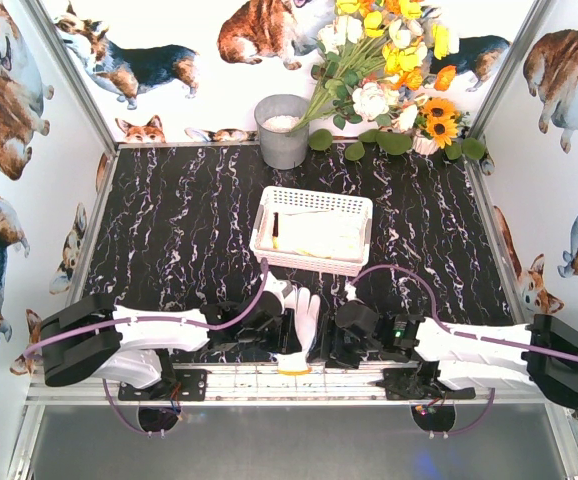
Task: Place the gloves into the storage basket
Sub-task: Pick up the glove from the center of the board, then place the glove in the bin.
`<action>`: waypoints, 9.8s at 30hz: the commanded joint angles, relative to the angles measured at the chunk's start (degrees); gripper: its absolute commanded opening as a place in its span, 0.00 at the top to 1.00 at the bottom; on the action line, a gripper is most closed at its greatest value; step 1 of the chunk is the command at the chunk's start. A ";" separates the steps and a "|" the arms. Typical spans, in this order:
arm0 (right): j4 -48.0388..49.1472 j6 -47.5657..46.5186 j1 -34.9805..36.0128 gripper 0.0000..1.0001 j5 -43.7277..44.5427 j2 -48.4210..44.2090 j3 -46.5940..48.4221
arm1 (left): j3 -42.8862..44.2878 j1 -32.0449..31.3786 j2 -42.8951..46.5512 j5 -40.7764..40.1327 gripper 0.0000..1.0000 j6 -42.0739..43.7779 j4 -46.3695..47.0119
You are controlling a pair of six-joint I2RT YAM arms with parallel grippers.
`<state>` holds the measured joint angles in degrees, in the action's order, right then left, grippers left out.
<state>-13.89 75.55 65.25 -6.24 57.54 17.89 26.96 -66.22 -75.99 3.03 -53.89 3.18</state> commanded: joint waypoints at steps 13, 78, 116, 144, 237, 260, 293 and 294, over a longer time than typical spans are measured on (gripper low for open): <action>14.94 1.36 0.49 0.50 -2.12 12.43 0.04 | -3.31 0.12 0.22 0.58 0.64 -2.17 1.28; 4.73 4.51 -14.44 1.00 -13.49 5.19 10.62 | 8.67 -23.63 16.76 -31.72 0.27 37.74 -19.99; 10.21 7.52 -17.78 0.99 -18.35 3.90 9.70 | 10.21 -19.55 -4.73 -29.92 1.00 45.67 -6.94; 19.45 16.12 -20.83 0.10 -5.20 1.21 -1.05 | 8.46 -15.17 5.46 -23.98 1.00 45.04 -9.74; -42.34 -29.75 -34.58 1.00 10.87 15.98 58.57 | 39.46 28.96 -7.67 28.76 1.00 52.12 -18.59; -51.77 -35.53 -35.63 1.00 12.44 43.33 75.48 | 43.22 34.75 -24.02 33.73 1.00 41.05 -15.41; -63.01 -43.22 -40.59 1.00 10.76 54.13 94.34 | 49.49 36.48 -32.25 35.38 1.00 25.86 -7.21; -62.94 -43.14 -40.70 1.00 11.08 54.62 94.72 | 49.58 36.42 -32.65 34.87 1.00 25.50 -6.63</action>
<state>-75.33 33.91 25.36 1.96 111.09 109.10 75.11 -30.81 -106.43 40.73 -26.20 -5.37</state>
